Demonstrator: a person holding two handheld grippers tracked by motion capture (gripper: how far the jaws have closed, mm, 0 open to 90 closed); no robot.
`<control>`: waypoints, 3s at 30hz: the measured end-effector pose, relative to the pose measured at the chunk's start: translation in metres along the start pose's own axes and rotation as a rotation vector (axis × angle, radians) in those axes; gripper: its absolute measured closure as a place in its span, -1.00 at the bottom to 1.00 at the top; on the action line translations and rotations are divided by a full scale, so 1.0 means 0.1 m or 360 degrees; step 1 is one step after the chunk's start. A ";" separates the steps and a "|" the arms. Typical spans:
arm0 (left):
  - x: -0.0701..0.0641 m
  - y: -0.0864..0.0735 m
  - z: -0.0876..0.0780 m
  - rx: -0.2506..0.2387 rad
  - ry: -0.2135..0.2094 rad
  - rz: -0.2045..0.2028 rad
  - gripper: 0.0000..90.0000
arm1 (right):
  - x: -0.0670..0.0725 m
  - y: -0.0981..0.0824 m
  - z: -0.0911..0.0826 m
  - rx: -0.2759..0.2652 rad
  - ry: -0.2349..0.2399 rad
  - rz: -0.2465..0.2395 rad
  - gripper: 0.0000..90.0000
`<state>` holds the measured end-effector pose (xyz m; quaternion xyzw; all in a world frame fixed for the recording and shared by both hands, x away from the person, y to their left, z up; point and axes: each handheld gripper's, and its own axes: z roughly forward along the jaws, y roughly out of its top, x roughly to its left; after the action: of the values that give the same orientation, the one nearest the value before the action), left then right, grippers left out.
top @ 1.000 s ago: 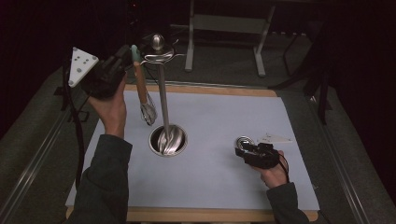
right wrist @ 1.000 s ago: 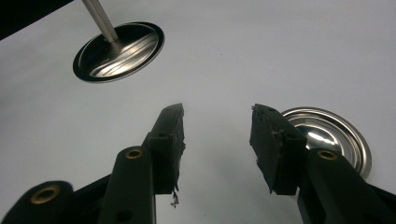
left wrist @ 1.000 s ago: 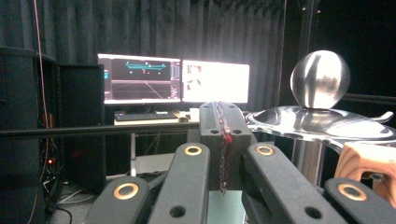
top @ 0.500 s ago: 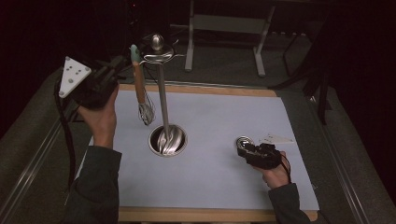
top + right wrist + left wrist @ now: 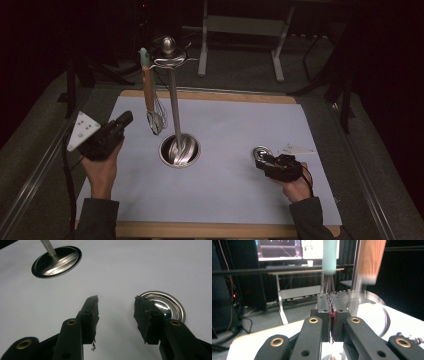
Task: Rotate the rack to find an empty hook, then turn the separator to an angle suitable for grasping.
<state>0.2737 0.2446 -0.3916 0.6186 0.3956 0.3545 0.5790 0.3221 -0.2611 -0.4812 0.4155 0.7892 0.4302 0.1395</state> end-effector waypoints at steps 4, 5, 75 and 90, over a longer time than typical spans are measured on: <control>0.00 -0.42 -0.02 0.0057 0.0014 -0.0084 0.94 | 0.00 0.00 0.00 0.0008 -0.0005 -0.0007 0.20; 0.01 -0.53 -0.03 0.0066 0.0016 -0.0120 0.94 | 0.00 0.00 -0.01 0.0009 -0.0006 -0.0007 0.20; 0.00 -1.47 0.13 0.0513 0.0050 -0.0207 0.81 | -0.30 -0.51 -0.28 0.0495 -0.0242 -0.0184 1.00; 0.00 -1.47 0.13 0.0513 0.0049 -0.0207 0.81 | 0.21 -0.35 0.03 0.0478 0.0073 -0.0366 1.00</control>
<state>0.2740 0.2411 -0.5393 0.6710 0.4954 0.2577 0.4878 0.2922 -0.2529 -0.5084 0.3287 0.8898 0.2983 0.1061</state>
